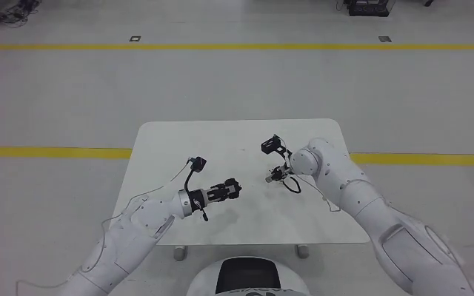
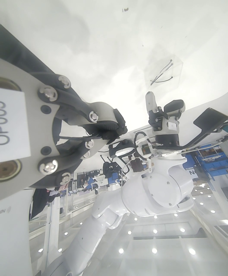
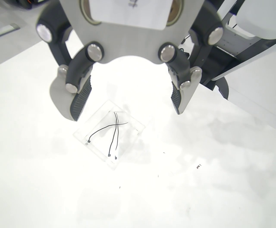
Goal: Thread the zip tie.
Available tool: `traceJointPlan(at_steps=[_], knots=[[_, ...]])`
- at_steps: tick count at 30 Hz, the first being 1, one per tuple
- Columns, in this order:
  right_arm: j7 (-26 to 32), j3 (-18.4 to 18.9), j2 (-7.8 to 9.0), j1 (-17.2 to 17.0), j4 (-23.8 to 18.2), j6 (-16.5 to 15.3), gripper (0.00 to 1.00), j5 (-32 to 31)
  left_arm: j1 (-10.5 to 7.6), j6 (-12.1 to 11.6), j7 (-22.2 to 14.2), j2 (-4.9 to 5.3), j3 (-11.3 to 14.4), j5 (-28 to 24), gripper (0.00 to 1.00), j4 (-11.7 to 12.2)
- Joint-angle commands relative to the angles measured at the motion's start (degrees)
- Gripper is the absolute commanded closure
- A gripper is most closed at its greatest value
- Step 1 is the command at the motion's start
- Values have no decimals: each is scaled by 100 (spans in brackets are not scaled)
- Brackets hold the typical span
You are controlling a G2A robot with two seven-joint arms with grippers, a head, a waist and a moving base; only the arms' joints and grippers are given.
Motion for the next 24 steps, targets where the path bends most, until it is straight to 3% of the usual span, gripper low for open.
traceJointPlan(at_steps=[1,10,13,18,24], knots=[[-2,0,0,2,2,0,0,-5,0,0,0,0,0,0,100,0],[-45,-37,-17,-70,-112,193,0,-273,0,0,0,0,0,0,100,0],[-28,-44,-41,-68,-68,203,53,-277,0,0,0,0,0,0,100,0],[-140,-39,-104,-52,160,110,63,-169,0,0,0,0,0,0,100,0],[-285,-60,-189,18,483,76,67,-140,0,0,0,0,0,0,100,0]])
